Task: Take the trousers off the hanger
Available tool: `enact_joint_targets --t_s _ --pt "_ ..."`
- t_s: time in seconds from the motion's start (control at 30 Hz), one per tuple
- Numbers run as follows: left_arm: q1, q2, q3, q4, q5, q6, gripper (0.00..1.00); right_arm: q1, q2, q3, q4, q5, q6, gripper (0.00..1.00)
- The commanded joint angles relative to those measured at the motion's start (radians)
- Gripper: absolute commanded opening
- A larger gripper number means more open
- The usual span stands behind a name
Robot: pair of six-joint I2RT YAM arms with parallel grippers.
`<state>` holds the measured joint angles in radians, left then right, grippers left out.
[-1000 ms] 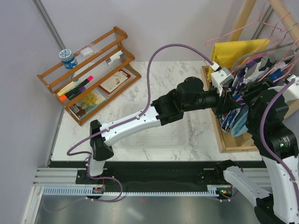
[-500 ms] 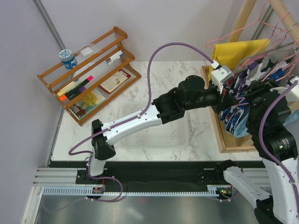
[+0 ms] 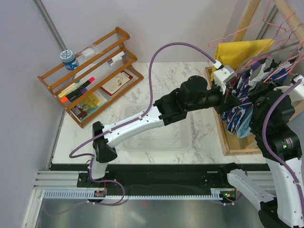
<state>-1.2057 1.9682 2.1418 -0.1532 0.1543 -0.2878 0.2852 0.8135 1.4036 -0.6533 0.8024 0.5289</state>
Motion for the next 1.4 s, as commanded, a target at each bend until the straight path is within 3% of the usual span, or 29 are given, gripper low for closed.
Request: enact_joint_targets --t_s 0.0,0.4,0.67,0.87,1.37 --pt "-0.014 -0.080 0.020 0.003 0.060 -0.042 0.02 0.005 0.001 0.069 0.130 -0.124 -0.067 0.10" --pt "-0.015 -0.146 0.007 -0.029 0.077 -0.057 0.02 0.003 -0.028 0.110 0.156 -0.328 -0.026 0.02" --pt "-0.015 -0.169 0.009 -0.040 0.133 -0.074 0.02 0.003 -0.022 0.161 0.156 -0.422 0.005 0.02" --pt "-0.014 -0.157 0.049 -0.039 0.146 -0.091 0.02 0.005 -0.037 0.172 0.155 -0.391 0.000 0.02" --pt "-0.014 -0.275 0.000 -0.049 0.171 -0.119 0.02 0.005 -0.034 0.182 0.198 -0.603 0.026 0.03"
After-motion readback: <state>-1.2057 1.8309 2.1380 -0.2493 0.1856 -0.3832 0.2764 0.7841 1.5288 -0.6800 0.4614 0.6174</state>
